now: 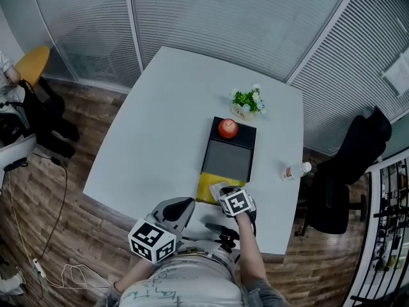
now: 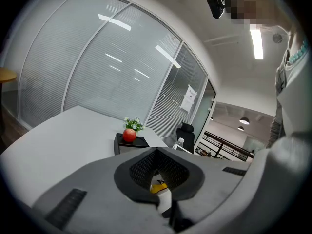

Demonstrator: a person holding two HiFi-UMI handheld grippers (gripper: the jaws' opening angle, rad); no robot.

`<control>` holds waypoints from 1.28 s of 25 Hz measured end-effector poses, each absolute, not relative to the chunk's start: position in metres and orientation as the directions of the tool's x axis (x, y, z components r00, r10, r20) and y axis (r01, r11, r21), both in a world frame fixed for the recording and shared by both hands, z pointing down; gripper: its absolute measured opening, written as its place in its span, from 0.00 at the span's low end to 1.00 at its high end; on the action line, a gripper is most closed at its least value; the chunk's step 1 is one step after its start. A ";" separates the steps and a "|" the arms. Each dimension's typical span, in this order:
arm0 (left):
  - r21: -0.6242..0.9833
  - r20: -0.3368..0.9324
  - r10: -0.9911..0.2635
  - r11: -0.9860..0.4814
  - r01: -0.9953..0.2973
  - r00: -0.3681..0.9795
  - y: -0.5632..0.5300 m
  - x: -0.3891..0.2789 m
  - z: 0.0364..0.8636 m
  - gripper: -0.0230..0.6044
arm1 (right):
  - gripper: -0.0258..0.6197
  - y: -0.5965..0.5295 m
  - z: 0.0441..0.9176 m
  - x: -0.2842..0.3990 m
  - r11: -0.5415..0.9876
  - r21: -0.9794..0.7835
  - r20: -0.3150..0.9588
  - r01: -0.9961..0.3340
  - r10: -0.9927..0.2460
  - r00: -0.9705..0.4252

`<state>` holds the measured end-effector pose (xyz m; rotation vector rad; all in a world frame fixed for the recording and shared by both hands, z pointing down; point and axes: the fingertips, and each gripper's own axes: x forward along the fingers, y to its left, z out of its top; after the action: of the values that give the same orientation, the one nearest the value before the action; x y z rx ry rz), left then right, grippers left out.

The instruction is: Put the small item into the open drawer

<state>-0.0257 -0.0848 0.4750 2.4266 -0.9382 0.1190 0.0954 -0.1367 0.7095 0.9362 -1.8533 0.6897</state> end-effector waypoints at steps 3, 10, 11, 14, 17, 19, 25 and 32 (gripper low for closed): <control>0.448 0.266 -0.601 -0.615 -0.649 0.753 -0.085 -0.026 0.476 0.03 | 0.05 -0.139 0.718 0.097 0.551 -0.067 0.912 -0.832 -0.303 -0.275; 0.457 0.266 -0.605 -0.606 -0.651 0.751 -0.087 -0.028 0.478 0.03 | 0.05 -0.146 0.732 0.089 0.621 -0.014 0.926 -0.784 -0.287 -0.244; 0.457 0.266 -0.605 -0.606 -0.651 0.750 -0.087 -0.028 0.478 0.03 | 0.05 -0.146 0.732 0.087 0.631 -0.008 0.929 -0.775 -0.282 -0.239; 0.456 0.264 -0.604 -0.609 -0.649 0.752 -0.087 -0.027 0.477 0.03 | 0.06 -0.144 0.735 0.087 0.646 0.008 0.937 -0.763 -0.271 -0.219; 0.457 0.264 -0.601 -0.611 -0.647 0.754 -0.086 -0.027 0.477 0.03 | 0.07 -0.143 0.737 0.087 0.648 0.010 0.940 -0.762 -0.265 -0.213; 0.458 0.264 -0.598 -0.613 -0.644 0.757 -0.086 -0.027 0.477 0.03 | 0.08 -0.144 0.738 0.086 0.650 0.013 0.941 -0.760 -0.265 -0.210; 0.456 0.261 -0.590 -0.622 -0.636 0.764 -0.085 -0.023 0.478 0.03 | 0.08 -0.145 0.741 0.086 0.655 0.018 0.944 -0.755 -0.260 -0.204; 0.453 0.260 -0.597 -0.618 -0.642 0.759 -0.083 -0.025 0.479 0.03 | 0.07 -0.144 0.744 0.083 0.683 0.006 0.952 -0.730 -0.227 -0.205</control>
<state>-0.0250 -0.0830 0.4787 2.4238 -0.9302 0.1133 0.0832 -0.1436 0.7443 0.7682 -1.7593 0.5520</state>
